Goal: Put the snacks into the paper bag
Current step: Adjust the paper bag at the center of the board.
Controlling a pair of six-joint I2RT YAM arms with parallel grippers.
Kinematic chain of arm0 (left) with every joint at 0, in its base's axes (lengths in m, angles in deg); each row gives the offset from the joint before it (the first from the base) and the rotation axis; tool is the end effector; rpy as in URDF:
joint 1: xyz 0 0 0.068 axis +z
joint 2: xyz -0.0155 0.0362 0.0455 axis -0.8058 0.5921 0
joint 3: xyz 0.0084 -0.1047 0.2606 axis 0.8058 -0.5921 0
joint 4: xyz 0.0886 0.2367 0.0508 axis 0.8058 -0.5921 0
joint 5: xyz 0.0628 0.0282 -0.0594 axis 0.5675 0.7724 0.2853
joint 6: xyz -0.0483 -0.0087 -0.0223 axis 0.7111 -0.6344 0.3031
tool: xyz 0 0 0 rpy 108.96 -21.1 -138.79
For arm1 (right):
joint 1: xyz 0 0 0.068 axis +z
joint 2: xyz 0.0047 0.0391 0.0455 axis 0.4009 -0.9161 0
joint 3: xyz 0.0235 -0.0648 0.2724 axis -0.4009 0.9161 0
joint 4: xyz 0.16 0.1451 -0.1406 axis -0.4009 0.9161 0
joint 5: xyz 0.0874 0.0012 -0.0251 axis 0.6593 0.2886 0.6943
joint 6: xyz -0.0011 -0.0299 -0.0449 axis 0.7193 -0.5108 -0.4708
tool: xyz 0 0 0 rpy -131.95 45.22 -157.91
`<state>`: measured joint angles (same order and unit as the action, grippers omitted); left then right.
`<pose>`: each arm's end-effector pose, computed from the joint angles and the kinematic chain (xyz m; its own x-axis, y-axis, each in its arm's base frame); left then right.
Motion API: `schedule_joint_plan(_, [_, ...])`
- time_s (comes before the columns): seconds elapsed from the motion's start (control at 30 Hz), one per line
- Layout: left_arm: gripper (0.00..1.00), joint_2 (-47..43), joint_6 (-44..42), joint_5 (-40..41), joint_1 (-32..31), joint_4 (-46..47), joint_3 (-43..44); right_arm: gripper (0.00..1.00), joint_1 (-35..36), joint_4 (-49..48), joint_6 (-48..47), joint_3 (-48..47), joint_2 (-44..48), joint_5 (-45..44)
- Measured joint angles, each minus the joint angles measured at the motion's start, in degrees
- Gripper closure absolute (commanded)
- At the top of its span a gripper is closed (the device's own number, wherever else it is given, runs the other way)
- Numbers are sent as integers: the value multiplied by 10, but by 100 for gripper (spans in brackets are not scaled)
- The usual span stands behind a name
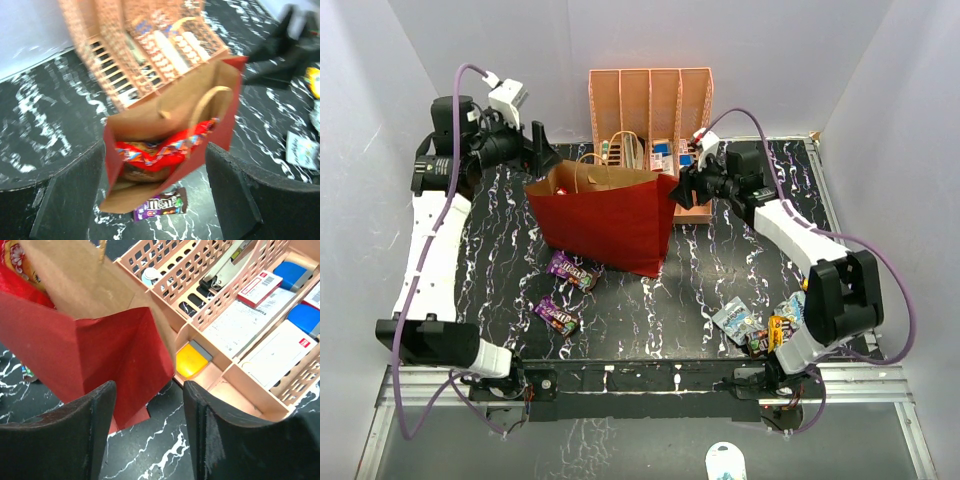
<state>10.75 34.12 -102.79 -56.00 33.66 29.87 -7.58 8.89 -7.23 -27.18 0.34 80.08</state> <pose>0.3005 -0.0305 0.4751 -0.3009 0.0940 -0.9490 0.5505 0.8297 -0.0923 0.3345 0.1153 0.3077 -0.3746 -0.1944 -0.9066 -0.7156 0.6823 0.1494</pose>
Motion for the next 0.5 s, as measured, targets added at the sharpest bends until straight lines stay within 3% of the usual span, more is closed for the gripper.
schedule_joint_plan(0.17, [24,-28,-42,-79,-53,2,-14,63,0,-12,27,-17,-45,8])
schedule_joint_plan(0.4, [25,-20,-127,-108,-129,-32,-14,89,0,-30,27,-17,-47,69])
schedule_joint_plan(0.5, [25,-15,-158,-108,-143,-45,-14,92,0,-42,19,-5,-31,100])
